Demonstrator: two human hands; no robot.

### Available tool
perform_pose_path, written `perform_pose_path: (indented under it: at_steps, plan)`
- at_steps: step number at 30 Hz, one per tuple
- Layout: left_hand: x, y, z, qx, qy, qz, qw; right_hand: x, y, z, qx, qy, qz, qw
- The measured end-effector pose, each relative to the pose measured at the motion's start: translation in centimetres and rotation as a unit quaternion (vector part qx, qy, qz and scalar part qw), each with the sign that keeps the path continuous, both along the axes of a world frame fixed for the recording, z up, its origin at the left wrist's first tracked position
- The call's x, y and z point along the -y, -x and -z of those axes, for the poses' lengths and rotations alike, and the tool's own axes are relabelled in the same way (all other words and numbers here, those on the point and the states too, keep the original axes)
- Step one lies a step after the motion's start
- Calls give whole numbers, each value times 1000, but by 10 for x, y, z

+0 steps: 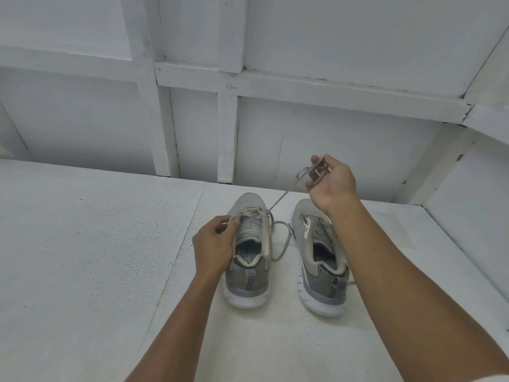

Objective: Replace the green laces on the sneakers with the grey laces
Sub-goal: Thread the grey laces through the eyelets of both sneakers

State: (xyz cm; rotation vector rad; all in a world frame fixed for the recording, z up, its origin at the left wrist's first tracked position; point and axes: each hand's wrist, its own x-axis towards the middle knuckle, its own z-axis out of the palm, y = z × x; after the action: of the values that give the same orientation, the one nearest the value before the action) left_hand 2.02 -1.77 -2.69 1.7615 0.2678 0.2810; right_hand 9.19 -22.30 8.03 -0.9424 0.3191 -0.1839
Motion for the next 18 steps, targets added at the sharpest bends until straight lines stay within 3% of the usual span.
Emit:
perform_pose_path:
  at_steps: [7, 13, 15, 18]
  plan:
    - [-3, -3, 0, -1, -17, -3, 1000, 5, 4, -12, 18, 47, 12, 999]
    - [6, -27, -25, -47, -132, 76, 987, 0, 14, -14, 11, 165, -23, 986]
    - [18, -50, -41, -57, -242, 146, 958, -5, 20, -15, -13, 239, -73, 968]
    - [41, -80, -61, -88, -434, 235, 865, -15, 34, -11, -81, 386, -177, 902]
